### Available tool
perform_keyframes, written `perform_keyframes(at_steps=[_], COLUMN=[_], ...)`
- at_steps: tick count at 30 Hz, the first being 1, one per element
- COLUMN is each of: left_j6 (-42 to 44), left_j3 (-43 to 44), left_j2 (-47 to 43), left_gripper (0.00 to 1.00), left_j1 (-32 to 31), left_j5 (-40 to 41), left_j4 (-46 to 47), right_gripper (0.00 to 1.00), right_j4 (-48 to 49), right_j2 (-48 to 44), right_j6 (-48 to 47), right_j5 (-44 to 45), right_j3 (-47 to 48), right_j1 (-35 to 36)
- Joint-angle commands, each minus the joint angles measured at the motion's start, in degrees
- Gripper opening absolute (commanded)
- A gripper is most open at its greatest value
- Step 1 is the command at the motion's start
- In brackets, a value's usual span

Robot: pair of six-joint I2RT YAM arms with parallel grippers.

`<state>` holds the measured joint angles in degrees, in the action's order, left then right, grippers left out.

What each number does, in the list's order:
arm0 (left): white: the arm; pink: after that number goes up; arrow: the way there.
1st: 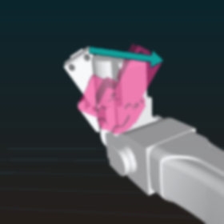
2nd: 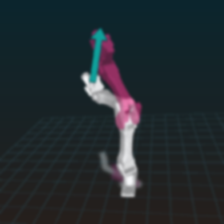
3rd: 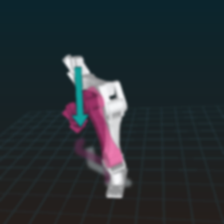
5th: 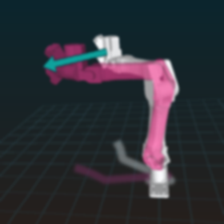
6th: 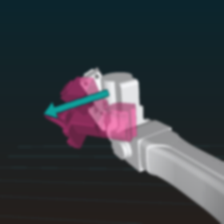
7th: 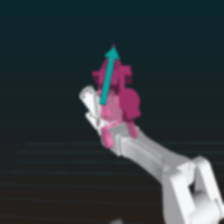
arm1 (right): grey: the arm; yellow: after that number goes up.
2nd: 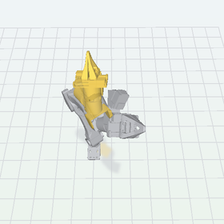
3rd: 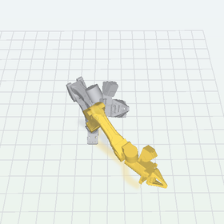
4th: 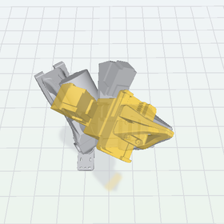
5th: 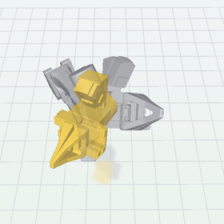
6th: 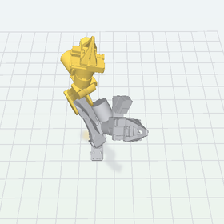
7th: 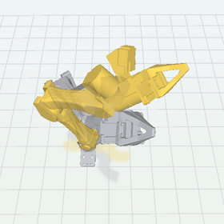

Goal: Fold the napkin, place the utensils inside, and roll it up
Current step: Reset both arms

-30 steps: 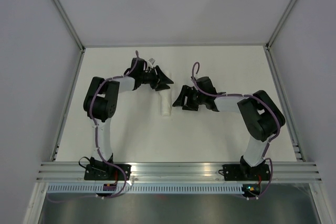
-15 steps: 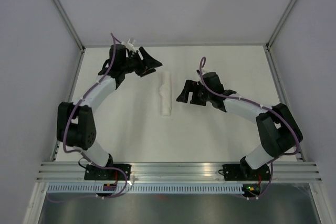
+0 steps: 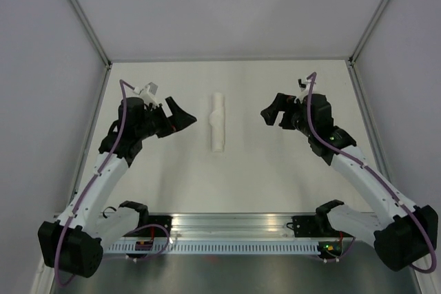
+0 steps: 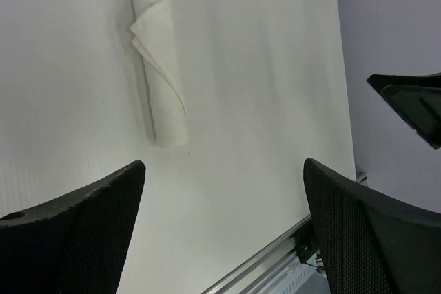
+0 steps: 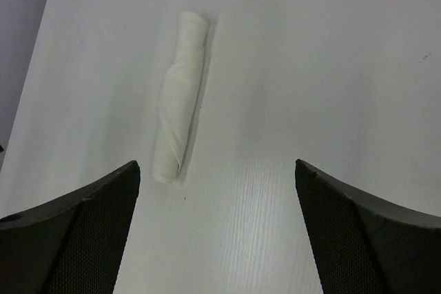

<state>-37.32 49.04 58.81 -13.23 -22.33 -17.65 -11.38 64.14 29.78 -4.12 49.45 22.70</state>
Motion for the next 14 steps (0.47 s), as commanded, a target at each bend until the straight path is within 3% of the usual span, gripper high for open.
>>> perform_keyframes(at_steps=[1, 14], left_j6=[5.4, 7.0], left_j3=[-1.9, -3.8], left_j2=[-5.2, -6.2], left_gripper=[1.0, 1.0], left_j1=[0.0, 0.1], left_j5=[0.9, -1.8], left_j4=[-4.1, -4.4], right_gripper=[0.98, 0.98], right_j4=[-5.2, -4.7], right_j2=[-5.5, -8.9], right_j6=[-2.7, -2.1], right_j5=[8.2, 8.5], right_j3=[-1.0, -3.8], right_j1=[-0.2, -0.2])
